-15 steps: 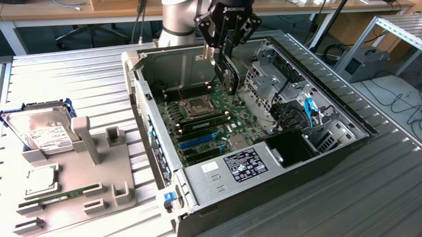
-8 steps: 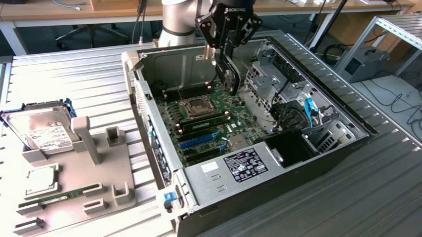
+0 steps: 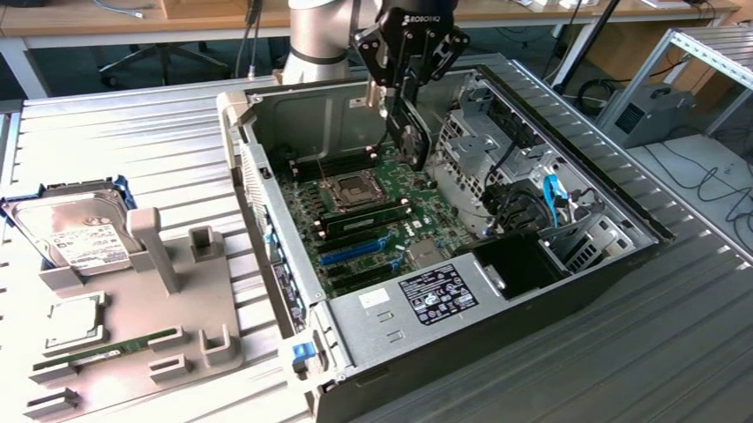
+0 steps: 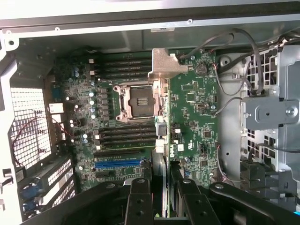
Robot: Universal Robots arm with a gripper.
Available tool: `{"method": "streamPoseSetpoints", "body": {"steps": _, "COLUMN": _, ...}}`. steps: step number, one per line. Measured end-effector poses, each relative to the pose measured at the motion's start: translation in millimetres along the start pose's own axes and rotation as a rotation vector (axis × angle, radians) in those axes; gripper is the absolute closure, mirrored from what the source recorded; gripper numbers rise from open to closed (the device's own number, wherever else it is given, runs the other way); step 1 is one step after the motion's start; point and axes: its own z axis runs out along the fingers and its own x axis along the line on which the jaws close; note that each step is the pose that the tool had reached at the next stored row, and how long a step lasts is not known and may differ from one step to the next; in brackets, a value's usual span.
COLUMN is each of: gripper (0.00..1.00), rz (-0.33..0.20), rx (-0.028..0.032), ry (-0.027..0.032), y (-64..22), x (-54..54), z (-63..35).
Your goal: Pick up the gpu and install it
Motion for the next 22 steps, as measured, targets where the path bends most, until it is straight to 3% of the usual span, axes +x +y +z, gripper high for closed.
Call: {"method": "streamPoseSetpoints", "body": {"steps": 22, "gripper": 0.74, "rz": 0.000, "rx": 0.0071, "ry": -0.0005, "y": 1.0, "x": -7.6, "z": 5.5}}
